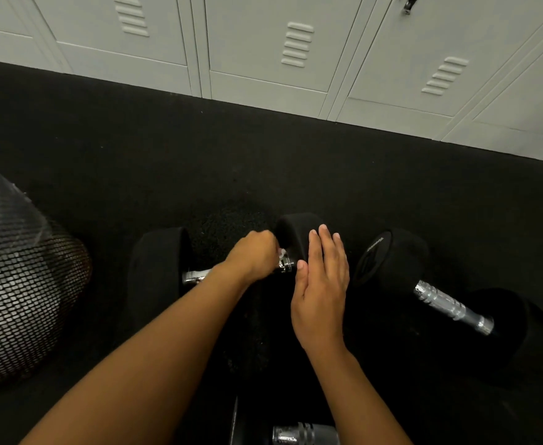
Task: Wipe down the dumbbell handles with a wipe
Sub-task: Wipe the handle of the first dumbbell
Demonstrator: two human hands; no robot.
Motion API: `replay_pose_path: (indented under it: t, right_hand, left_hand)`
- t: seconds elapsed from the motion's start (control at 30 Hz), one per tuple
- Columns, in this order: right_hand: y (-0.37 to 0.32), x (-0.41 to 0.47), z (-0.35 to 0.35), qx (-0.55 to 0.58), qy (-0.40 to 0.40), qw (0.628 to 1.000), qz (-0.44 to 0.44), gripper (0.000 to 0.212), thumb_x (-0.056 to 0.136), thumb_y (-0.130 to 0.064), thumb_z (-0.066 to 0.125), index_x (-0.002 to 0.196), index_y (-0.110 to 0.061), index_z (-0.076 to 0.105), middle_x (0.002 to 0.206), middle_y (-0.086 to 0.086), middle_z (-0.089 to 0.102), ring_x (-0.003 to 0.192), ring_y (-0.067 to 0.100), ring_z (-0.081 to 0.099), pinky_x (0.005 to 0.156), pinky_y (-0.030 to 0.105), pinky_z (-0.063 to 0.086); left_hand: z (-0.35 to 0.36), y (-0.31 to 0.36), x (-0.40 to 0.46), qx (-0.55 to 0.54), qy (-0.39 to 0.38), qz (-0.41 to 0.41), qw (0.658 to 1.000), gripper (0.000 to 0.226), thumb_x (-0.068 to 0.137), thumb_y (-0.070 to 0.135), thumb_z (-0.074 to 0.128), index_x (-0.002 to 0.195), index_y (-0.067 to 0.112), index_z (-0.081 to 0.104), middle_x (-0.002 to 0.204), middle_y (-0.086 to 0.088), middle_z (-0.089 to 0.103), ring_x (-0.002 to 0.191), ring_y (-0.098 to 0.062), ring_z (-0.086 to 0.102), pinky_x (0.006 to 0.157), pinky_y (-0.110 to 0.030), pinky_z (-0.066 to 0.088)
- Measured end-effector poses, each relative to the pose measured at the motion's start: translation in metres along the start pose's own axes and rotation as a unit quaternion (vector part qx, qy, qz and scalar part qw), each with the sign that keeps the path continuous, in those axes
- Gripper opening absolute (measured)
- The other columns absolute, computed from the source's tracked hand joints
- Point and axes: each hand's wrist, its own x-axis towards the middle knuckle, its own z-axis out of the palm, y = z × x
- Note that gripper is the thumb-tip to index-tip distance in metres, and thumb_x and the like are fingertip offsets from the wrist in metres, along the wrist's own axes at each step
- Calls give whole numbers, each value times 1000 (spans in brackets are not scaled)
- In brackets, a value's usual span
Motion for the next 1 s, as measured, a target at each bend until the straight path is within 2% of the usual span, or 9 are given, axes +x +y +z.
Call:
replay_pose_path:
  t: [0.17,0.3,0.37,0.47,0.53,0.6,0.73,0.83,1.0]
  right_hand:
    - [1,0,1,0,1,1000,-4,46,96,-25,28,138,-9,36,148,5,31,139,18,15,110,40,18]
    - [-1,0,1,-6,1,1000,1,46,95,-25,28,137,-9,36,147,6,31,139,18,15,110,40,17]
    - [-2,2,1,-5,1,1000,-1,46,95,-25,28,137,-8,37,147,6,32,138,18,16,110,41,18]
    - [-2,4,1,-5,-1,1000,1,47,95,-26,27,137,-9,37,147,6,32,138,17,15,110,39,16]
    - [-1,3,0,-4,-5,1000,-4,47,95,-27,27,138,-9,36,148,5,31,139,17,14,110,38,15]
    - [1,1,-1,1,-11,1000,-8,47,96,-28,26,138,-10,35,148,4,29,139,17,13,111,39,16]
    - [-1,2,0,2,-5,1000,0,47,96,-28,26,138,-10,35,148,4,29,139,17,13,111,40,17]
    - [-2,4,0,2,-10,1000,5,49,95,-29,25,138,-10,35,149,5,29,139,16,12,111,41,16]
    - [-1,4,0,3,-8,1000,-2,49,95,-29,26,138,-9,36,148,5,30,139,17,14,110,41,18]
  left_hand:
    - [26,2,-46,74,160,76,981,19,94,24,47,108,20,59,99,-6,68,93,-27,63,74,-35,46]
    - [18,0,-23,16,119,26,992,14,93,22,46,98,20,59,93,-10,67,89,-32,62,71,-37,45]
    - [24,-1,-27,-11,151,33,988,14,93,20,46,95,16,59,90,-10,67,86,-31,63,76,-36,45]
    - [50,-13,-46,-51,254,165,952,20,89,17,49,95,9,66,99,-6,71,93,-19,66,103,-35,38]
    - [60,-34,-47,-18,304,244,921,26,87,17,48,98,6,69,108,-7,69,103,-19,64,104,-37,38]
    - [60,-52,-47,8,332,261,906,28,87,18,49,101,4,69,110,-8,69,104,-20,64,102,-39,41]
    - [61,-38,-47,25,338,257,905,29,84,14,48,100,3,68,107,-10,70,101,-22,66,100,-40,40]
    - [58,-24,-39,36,324,267,907,22,78,4,62,99,1,68,101,-12,71,96,-22,68,97,-38,40]
    - [61,-32,-39,36,328,275,903,26,82,11,50,99,3,69,103,-10,71,96,-21,67,95,-39,45]
